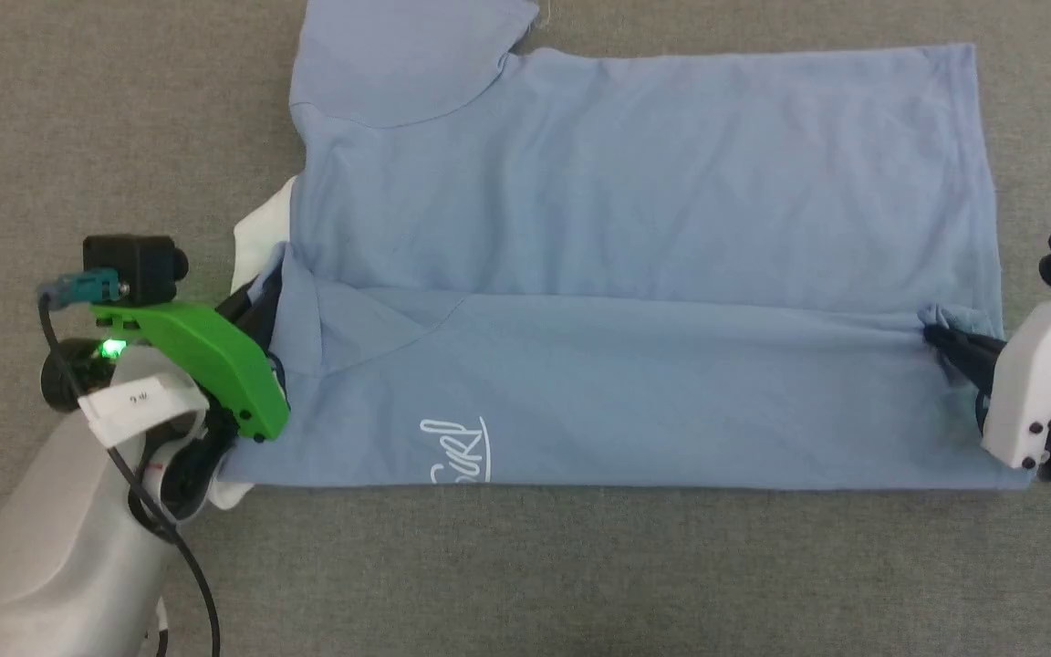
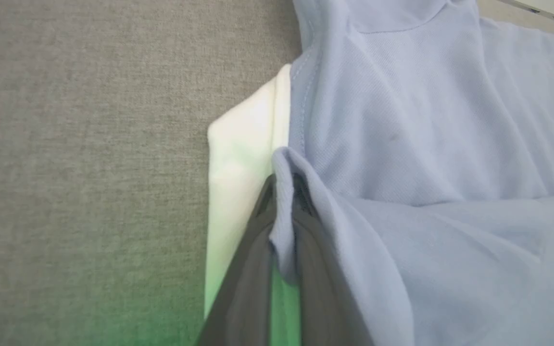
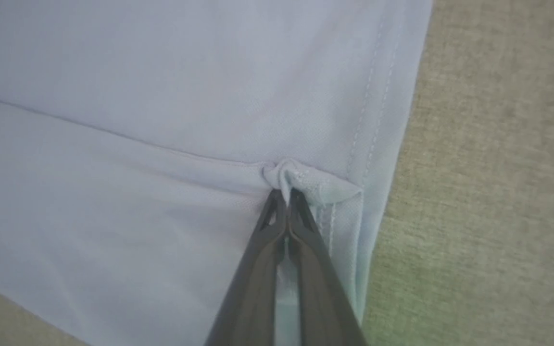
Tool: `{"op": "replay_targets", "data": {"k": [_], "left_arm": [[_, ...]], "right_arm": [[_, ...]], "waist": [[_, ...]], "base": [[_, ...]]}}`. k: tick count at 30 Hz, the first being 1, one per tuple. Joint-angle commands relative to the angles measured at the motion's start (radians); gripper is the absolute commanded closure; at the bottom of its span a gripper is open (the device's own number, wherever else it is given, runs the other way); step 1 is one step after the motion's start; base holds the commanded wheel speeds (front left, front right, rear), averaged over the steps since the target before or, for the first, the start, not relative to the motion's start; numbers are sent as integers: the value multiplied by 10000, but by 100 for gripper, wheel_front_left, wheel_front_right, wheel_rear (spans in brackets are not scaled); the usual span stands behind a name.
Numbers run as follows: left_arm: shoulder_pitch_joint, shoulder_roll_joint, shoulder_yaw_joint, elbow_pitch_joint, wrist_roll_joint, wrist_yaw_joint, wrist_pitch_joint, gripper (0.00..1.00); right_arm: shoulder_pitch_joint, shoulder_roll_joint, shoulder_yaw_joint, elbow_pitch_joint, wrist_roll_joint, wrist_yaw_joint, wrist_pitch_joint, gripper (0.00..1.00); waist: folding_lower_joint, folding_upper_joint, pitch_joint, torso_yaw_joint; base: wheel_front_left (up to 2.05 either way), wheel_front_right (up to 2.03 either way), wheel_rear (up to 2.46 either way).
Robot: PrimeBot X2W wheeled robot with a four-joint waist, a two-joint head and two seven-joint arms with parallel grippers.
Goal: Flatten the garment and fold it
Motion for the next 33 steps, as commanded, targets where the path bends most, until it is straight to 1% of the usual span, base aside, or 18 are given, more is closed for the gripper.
{"op": "replay_targets", "data": {"k": [1, 5, 6, 7, 8, 16, 19, 22, 24, 26, 29, 33], "left_arm": [[-152, -66, -92, 275, 97, -54, 83, 100], [-232, -218, -112, 763, -70, -140, 97, 100], [-239, -244, -109, 822, -101, -150, 85, 95], [-236, -260, -94, 849, -131, -146, 71, 33], [-229, -268, -60, 847, -154, -131, 20, 0], [102, -51, 262, 407, -443, 151, 104, 0], [276, 121, 406, -42, -552, 388, 309, 0], [446, 260, 667, -488, -601, 657, 217, 0], [583, 342, 920, -803, -539, 821, -144, 0], [716, 430, 1127, -1072, -270, 912, -790, 0], [1142, 396, 1365, -1402, 182, 1048, -2002, 0], [1838, 158, 1496, -1517, 849, 1179, -3816, 0]], "right_arm": [[-76, 30, 169, 276, -45, -17, 110, 100], [-171, -13, 262, 484, -7, -17, 83, 100], [-180, -9, 241, 522, 19, -17, 37, 100], [-175, -32, 259, 533, 40, -17, 6, 53], [-153, -41, 229, 547, 69, -17, -43, 0], [130, 57, -281, 362, 377, -17, -681, 0], [314, 191, -689, 139, 480, -17, -1075, 0], [453, 359, -1045, -123, 550, -17, -1581, 0], [544, 452, -1230, -364, 489, -17, -2092, 0], [615, 489, -1343, -527, 307, -17, -2764, 0], [870, 537, -1438, -627, -24, -17, -4072, 0], [1383, 683, -1471, -517, -417, -17, -5880, 0]], "waist": [[-1, 0, 262, 24], [-1, 0, 203, 23], [-1, 0, 138, 32], [-1, 0, 67, 40], [-1, 0, -31, 48], [-1, 0, -1223, 59], [-1, 0, -1877, 53], [-1, 0, -2384, 31], [-1, 0, -2630, 13], [-1, 0, -2809, -5], [-1, 0, -3061, -5], [-1, 0, -3273, 19]], "base": [[0, 0, 0], [0, 0, 0], [0, 0, 0], [0, 0, 0], [0, 0, 0], [0, 0, 0], [0, 0, 0], [0, 0, 0], [0, 0, 0], [0, 0, 0], [0, 0, 0], [0, 0, 0]]}}
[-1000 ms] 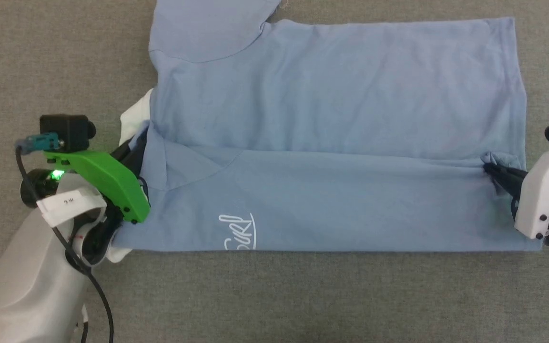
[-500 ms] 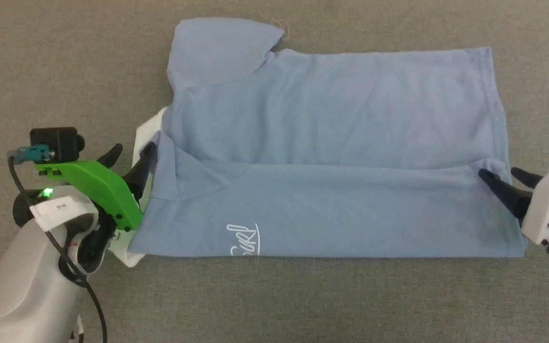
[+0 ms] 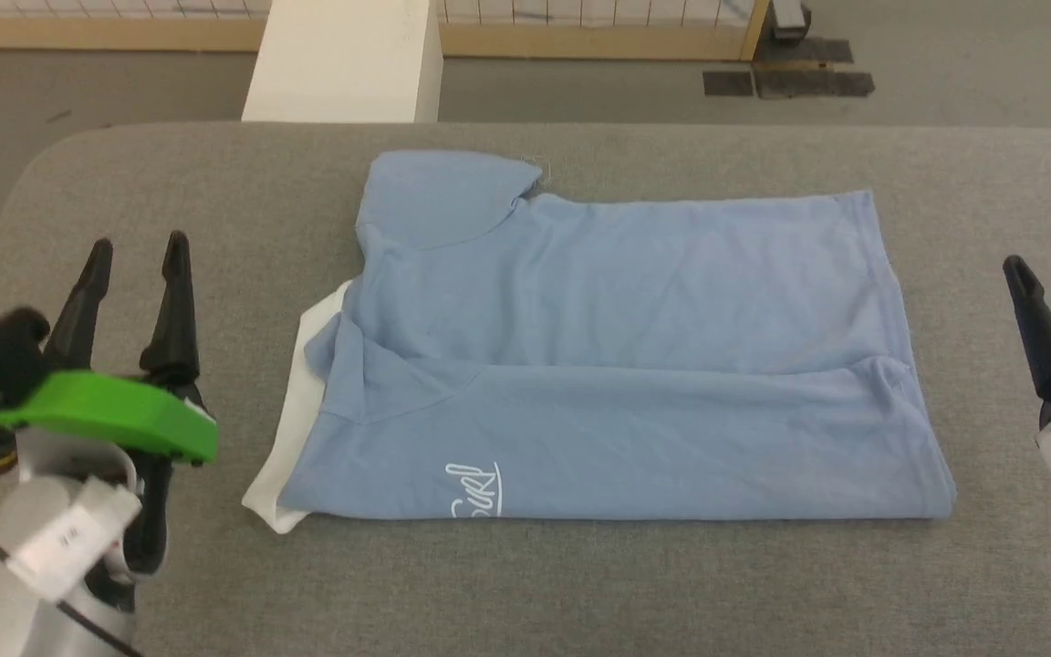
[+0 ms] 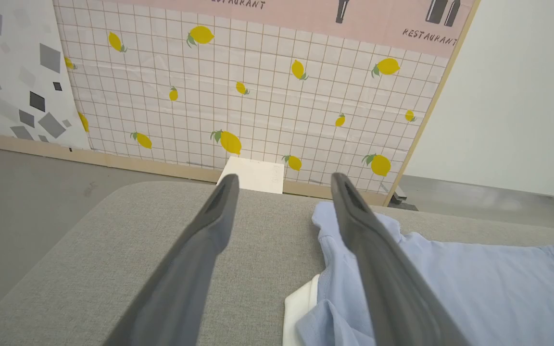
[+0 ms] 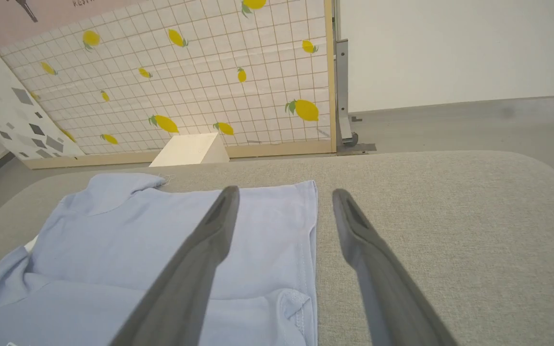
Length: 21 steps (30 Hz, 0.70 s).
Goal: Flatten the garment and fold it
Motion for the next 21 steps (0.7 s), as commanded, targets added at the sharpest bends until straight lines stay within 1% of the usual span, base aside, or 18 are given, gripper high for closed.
{"op": "replay_targets", "data": {"k": [1, 4, 6, 11, 13, 17, 20, 21], "left_arm": [[285, -152, 31, -4, 273, 57, -447, 0], [723, -448, 76, 84, 642, 47, -955, 0], [982, -669, 121, 171, 874, -19, -1061, 0], [1421, -1277, 507, 272, 1287, -199, -1107, 0], [1510, -1465, 704, 252, 1466, -302, -1109, 0], [1578, -1737, 897, 517, 1647, -449, -1111, 0], [1613, -1894, 844, 890, 1578, -465, -1078, 0], [1662, -1957, 795, 1098, 1447, -456, -829, 0]], "right_arm": [[242, 124, -49, 82, -144, -15, -528, 0], [650, 324, -107, 295, -408, -15, -1718, 0], [906, 458, -102, 476, -572, -15, -2345, 0], [1283, 767, 42, 1010, -724, -15, -3206, 0], [1304, 820, 124, 1181, -740, -15, -3345, 0], [1247, 825, 304, 1490, -748, -15, -3277, 0], [1229, 812, 414, 1631, -751, -15, -3169, 0], [1249, 817, 444, 1662, -743, -15, -3160, 0]], "waist": [[1, -1, -263, 25], [1, -1, -336, 59], [1, -1, -365, 77], [1, -1, -337, 55], [1, -1, -300, 39], [1, -1, -189, 30], [1, -1, -87, 51], [1, -1, -69, 56]], "base": [[0, 0, 0], [0, 0, 0], [0, 0, 0], [0, 0, 0], [0, 0, 0], [0, 0, 0], [0, 0, 0], [0, 0, 0]]}}
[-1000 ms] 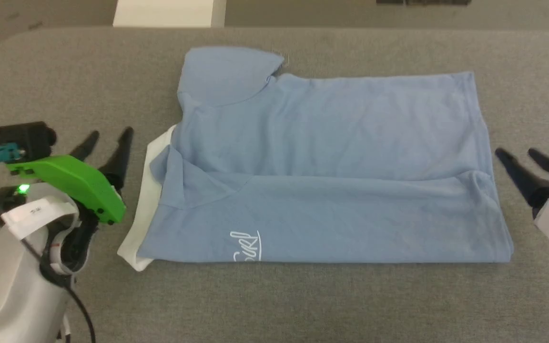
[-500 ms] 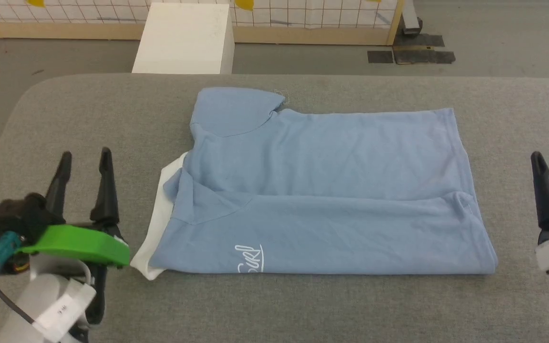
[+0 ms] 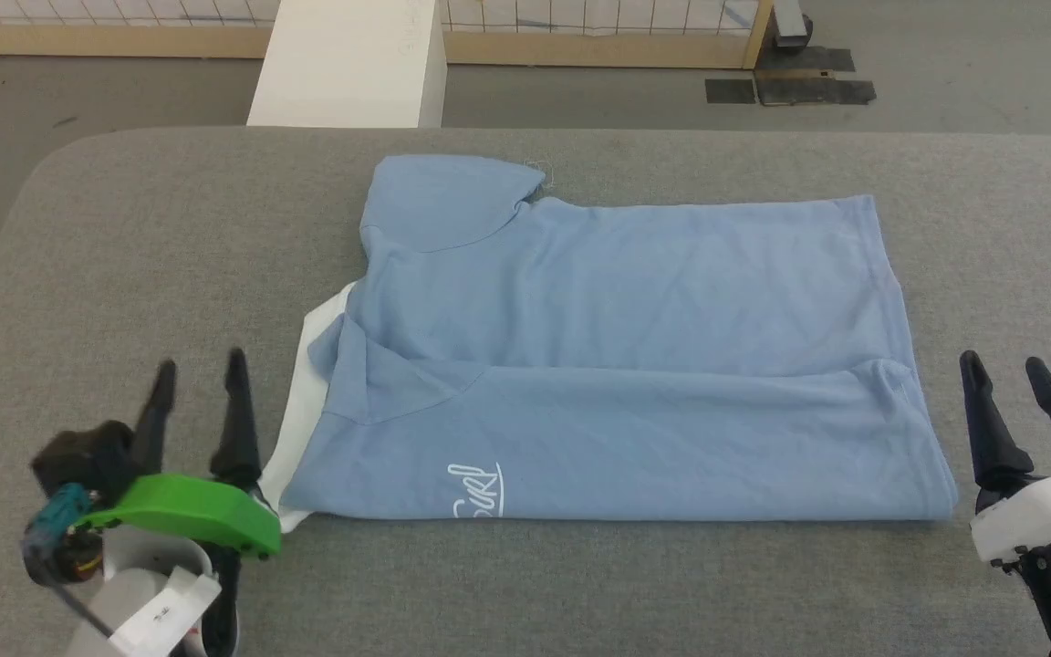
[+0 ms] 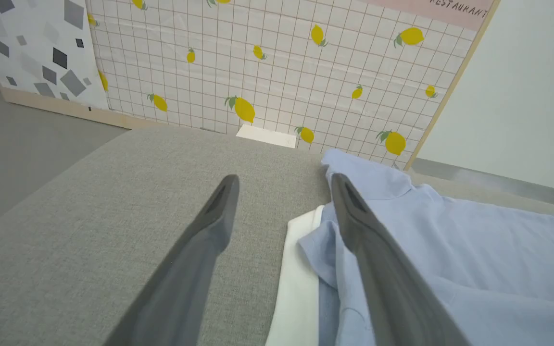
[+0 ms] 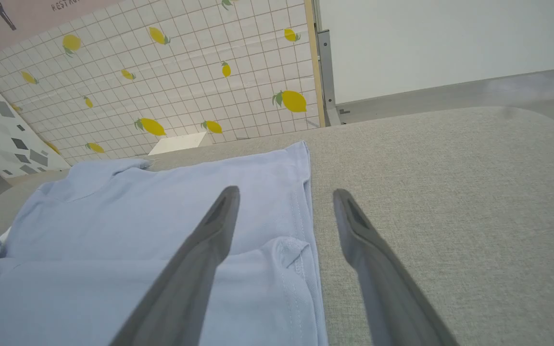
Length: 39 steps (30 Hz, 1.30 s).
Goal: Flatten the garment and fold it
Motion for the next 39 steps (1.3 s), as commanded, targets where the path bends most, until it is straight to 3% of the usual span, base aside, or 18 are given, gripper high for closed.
{"op": "replay_targets", "data": {"k": [1, 7, 16, 25, 26, 27, 34, 39], "left_arm": [[192, -7, -109, 207, -41, -1, 326, 0], [127, 123, -602, 436, -406, 284, 2772, 0], [-200, 976, -1664, -712, -648, 1058, 7931, 0], [-396, 1284, -2118, -722, -856, 1310, 9974, 0], [-394, 1286, -2131, -666, -910, 1306, 10073, 80], [-385, 1282, -2135, -632, -957, 1303, 10137, 100], [-414, 1155, -1825, -883, -1321, 1240, 9827, 100], [-382, 1172, -1409, -1225, -1518, 1330, 9450, 100]], "right_arm": [[47, 23, 19, 43, -25, -15, -8, 0], [216, 35, -95, 117, -7, -15, -31, 0], [107, 84, -107, 84, -61, -15, 6, 0], [-76, 131, 0, 77, -61, -15, -84, 0], [-90, 128, -2, 82, -62, -15, -92, 0], [-99, 122, -4, 83, -65, -15, -99, 0], [-112, -50, 15, -29, -199, -15, 81, 0], [-91, -414, 143, -327, -463, -15, 1137, 0]], "waist": [[0, -1, 58, 18], [0, -1, 206, 80], [0, -1, 449, 57], [0, -1, 801, -115], [0, -1, 832, -134], [0, -1, 855, -145], [0, -1, 954, -151], [0, -1, 918, -154]], "base": [[0, 0, 0], [0, 0, 0], [0, 0, 0], [0, 0, 0], [0, 0, 0], [0, 0, 0], [0, 0, 0], [0, 0, 0]]}}
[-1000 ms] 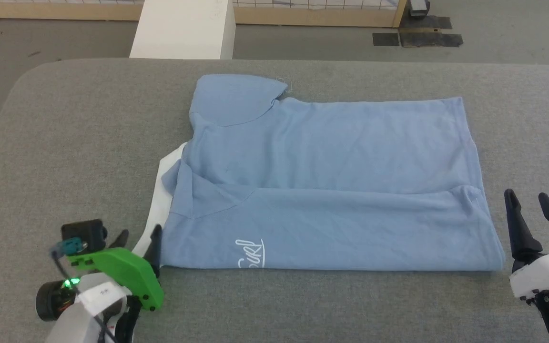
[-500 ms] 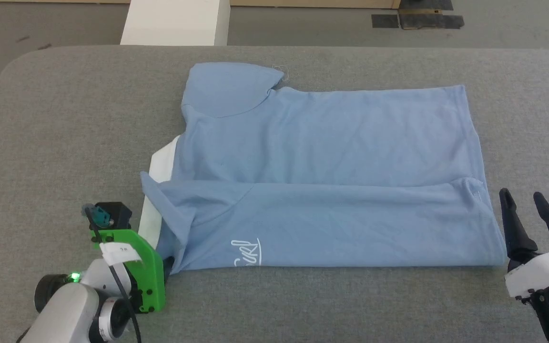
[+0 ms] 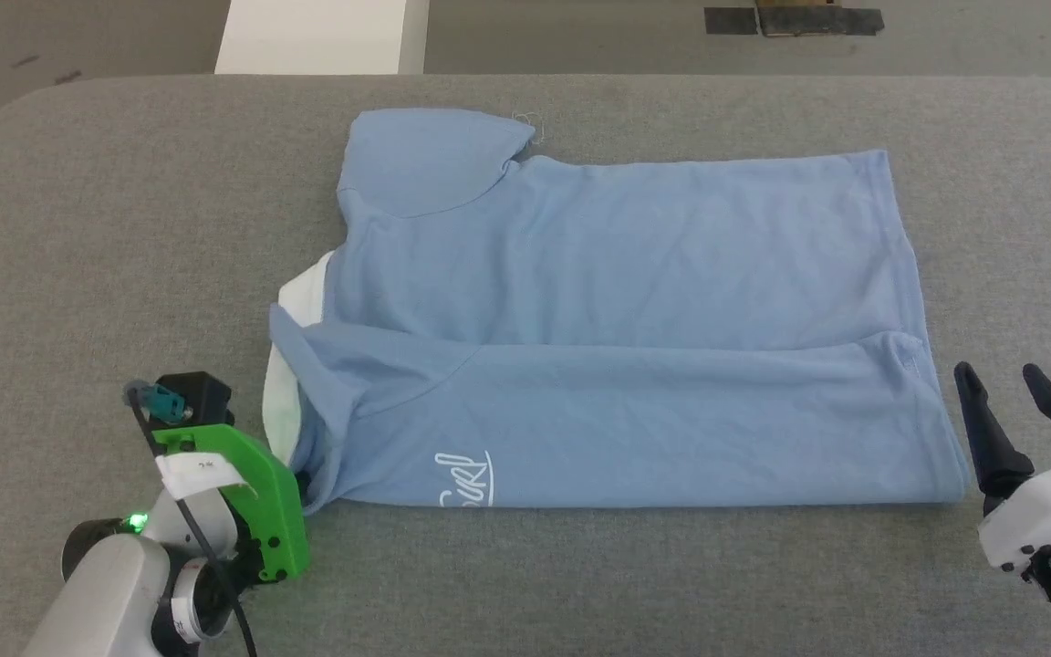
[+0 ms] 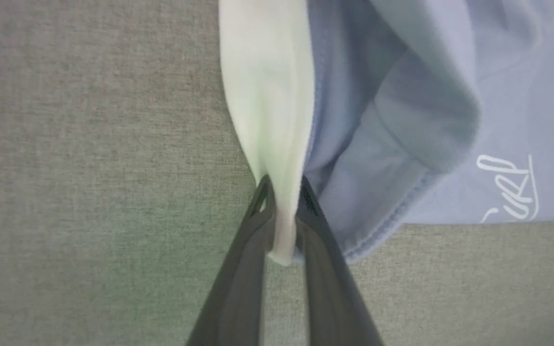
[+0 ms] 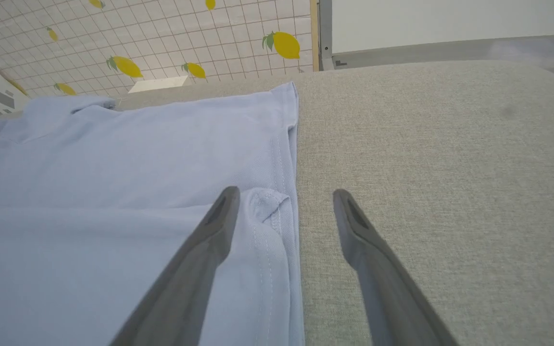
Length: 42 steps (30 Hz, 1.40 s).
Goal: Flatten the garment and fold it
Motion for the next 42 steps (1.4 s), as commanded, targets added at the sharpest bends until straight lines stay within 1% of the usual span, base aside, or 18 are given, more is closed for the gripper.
{"op": "replay_targets", "data": {"k": [1, 3, 5, 8, 10, 14, 18, 22, 26, 27, 28, 29, 33, 37, 42], "left_arm": [[100, -55, 123, -78, -170, 112, -122, 100], [173, -11, 250, -216, -201, 194, -191, 100], [271, 3, 345, -356, -267, 239, -238, 100], [414, 34, 418, -521, -297, 306, -292, 100], [474, 10, 430, -613, -322, 332, -324, 100], [473, -50, 399, -694, -358, 316, -379, 100], [401, -96, 359, -698, -366, 284, -435, 100], [336, -117, 348, -683, -372, 255, -502, 100], [277, -162, 306, -654, -384, 221, -554, 100], [267, -173, 296, -636, -391, 209, -568, 100], [261, -202, 303, -613, -429, 187, -608, 100], [265, -209, 307, -594, -442, 176, -631, 100], [327, -230, 368, -529, -532, 143, -734, 100], [402, -202, 494, -556, -643, 137, -813, 100], [636, -75, 803, -885, -765, 241, -954, 100]], "right_arm": [[-122, -113, 65, -115, -136, -15, 452, 0], [-117, -225, 94, -276, -278, -15, 1416, 0], [-102, -308, 123, -444, -472, -15, 2649, 0], [-165, -239, 123, -788, -650, -15, 4494, 0], [-231, -201, 177, -988, -801, -15, 5524, 0], [-367, -168, 384, -1112, -1319, -15, 7140, 0], [-551, -122, 732, -1019, -1731, -15, 8059, 0], [-755, -146, 1149, -803, -1955, -15, 8507, 0], [-894, -218, 1439, -594, -1896, -15, 8753, 0], [-919, -244, 1472, -548, -1841, -15, 8838, 9], [-980, -310, 1500, -571, -1736, -15, 8815, 85], [-1007, -356, 1486, -584, -1664, -15, 8791, 100], [-1039, -494, 1292, -688, -1443, -15, 8697, 100], [-1092, -480, 807, -929, -1320, -15, 8349, 100], [-873, -507, 321, -1408, -1063, -15, 8237, 100]], "waist": [[1, 0, -5, 0], [1, 0, -11, -21], [1, 0, 2, -41], [1, 0, 49, -58], [1, 0, 118, -45], [1, 0, 276, 33], [1, 0, 424, 112], [1, 0, 556, 158], [1, 0, 637, 207], [1, 0, 645, 217], [1, 0, 644, 226], [1, 0, 632, 225], [1, 0, 499, 182], [1, 0, 313, 127], [1, 0, -56, 97]], "base": [[0, 0, 0], [0, 0, 0], [0, 0, 0], [0, 0, 0], [0, 0, 0], [0, 0, 0], [0, 0, 0], [0, 0, 0], [0, 0, 0], [0, 0, 0], [0, 0, 0], [0, 0, 0], [0, 0, 0], [0, 0, 0], [0, 0, 0]]}}
